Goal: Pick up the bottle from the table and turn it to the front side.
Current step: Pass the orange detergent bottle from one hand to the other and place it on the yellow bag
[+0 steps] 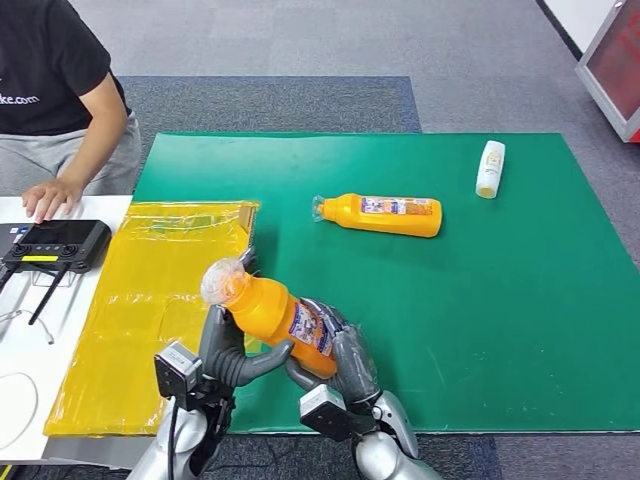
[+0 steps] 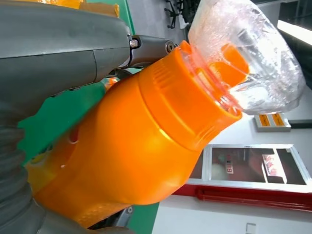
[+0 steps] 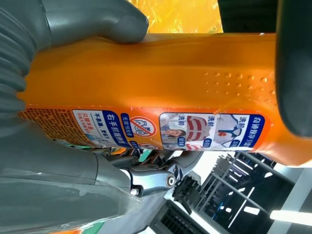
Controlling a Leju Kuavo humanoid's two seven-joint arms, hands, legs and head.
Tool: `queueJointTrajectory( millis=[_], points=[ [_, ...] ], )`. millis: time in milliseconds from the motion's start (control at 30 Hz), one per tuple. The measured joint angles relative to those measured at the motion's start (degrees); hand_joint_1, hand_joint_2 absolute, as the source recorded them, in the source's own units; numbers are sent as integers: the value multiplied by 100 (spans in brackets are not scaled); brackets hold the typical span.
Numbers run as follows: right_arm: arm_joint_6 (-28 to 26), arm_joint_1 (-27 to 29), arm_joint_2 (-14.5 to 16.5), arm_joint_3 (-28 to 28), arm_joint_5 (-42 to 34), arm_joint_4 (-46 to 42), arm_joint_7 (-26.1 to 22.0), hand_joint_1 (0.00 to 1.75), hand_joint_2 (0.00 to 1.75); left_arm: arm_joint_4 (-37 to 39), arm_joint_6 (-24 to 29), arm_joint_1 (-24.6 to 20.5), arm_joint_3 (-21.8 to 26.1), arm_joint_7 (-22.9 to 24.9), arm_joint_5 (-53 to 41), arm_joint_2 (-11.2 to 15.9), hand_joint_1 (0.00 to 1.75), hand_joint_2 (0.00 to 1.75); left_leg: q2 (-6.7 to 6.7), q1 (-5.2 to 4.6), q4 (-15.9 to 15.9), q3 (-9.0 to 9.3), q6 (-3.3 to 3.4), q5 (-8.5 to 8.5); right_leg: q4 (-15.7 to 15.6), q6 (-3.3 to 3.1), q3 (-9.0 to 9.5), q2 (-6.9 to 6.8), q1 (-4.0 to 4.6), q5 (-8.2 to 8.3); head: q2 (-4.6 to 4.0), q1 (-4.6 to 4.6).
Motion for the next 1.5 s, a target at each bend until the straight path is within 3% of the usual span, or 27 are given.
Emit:
queueJointTrajectory(
  millis=[567, 600, 700, 733, 1400, 1467, 1500],
  points=[
    [98, -185, 0, 138, -191, 13, 26, 175, 175, 116, -249, -279, 1, 220, 342, -63, 0, 175, 0, 0, 0, 0, -1, 1, 0, 0, -1, 0, 0, 1, 0, 0],
    [97, -188, -1, 139, -191, 11, 23, 175, 175, 129, -262, -287, 2, 234, 369, -70, 21, 175, 0, 0, 0, 0, -1, 1, 0, 0, -1, 0, 0, 1, 0, 0],
    [96, -189, -2, 143, -195, 8, 11, 175, 175, 169, -281, -301, 4, 279, 458, -91, 152, 175, 0, 0, 0, 0, -1, 1, 0, 0, -1, 0, 0, 0, 0, 1],
    [95, -190, -2, 145, -198, 3, 7, 175, 175, 184, -288, -304, 4, 287, 485, -99, 175, 175, 0, 0, 0, 0, -1, 1, 0, 0, -1, 0, 0, 0, 0, 1],
    [-116, -198, -15, 204, -125, -85, -63, 174, 175, 374, -663, -565, 22, 520, 822, -140, 175, 175, 0, 0, 1, -1, -1, 2, 2, 0, 0, 0, 0, 1, 0, 1],
    [-162, -209, -15, 207, -85, -85, -58, 157, 175, 378, -675, -579, 22, 520, 822, -138, 175, 175, 0, 0, 1, -1, -1, 2, 2, 0, -1, 0, 0, 1, 0, 1],
    [-183, -218, -15, 209, -67, -85, -56, 140, 175, 378, -676, -583, 22, 520, 821, -135, 175, 175, 0, 0, 1, -1, -1, 2, 2, 0, -1, 0, 0, 1, 0, 1]
  ],
)
